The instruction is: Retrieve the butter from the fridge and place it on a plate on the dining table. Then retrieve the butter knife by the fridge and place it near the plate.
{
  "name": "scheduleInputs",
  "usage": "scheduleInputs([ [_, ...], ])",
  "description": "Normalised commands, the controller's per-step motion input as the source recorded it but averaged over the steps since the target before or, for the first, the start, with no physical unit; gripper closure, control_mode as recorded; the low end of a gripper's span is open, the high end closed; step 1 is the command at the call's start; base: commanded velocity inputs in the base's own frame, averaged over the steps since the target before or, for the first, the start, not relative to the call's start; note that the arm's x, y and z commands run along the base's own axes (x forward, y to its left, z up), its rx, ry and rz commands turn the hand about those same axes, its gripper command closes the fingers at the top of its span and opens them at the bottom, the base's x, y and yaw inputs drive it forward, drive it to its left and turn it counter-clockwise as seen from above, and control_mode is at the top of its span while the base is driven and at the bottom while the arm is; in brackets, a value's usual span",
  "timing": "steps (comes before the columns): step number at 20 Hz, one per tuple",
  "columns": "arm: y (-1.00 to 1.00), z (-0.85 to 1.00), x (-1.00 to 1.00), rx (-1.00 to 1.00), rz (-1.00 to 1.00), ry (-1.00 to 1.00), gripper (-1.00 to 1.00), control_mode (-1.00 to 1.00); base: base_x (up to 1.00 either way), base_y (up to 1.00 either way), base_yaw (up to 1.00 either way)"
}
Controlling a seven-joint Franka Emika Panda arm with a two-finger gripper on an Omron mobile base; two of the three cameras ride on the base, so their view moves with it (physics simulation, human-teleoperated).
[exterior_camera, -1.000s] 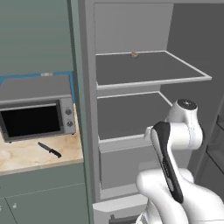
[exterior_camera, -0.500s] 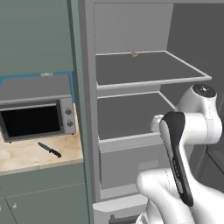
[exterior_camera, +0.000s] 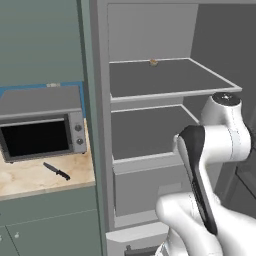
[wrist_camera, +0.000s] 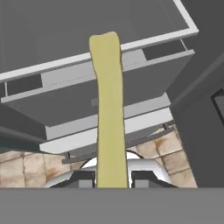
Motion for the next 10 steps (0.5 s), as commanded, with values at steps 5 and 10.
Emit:
scheduleInputs([
  [5, 0.0, -0.01, -0.04, 0.02, 0.01, 0.07, 1.0, -1.0, 0.0, 0.0, 0.0],
  [10, 0.0, 0.0, 0.0, 0.0, 0.0, 0.0, 1.0, -1.0, 0.0, 0.0, 0.0],
])
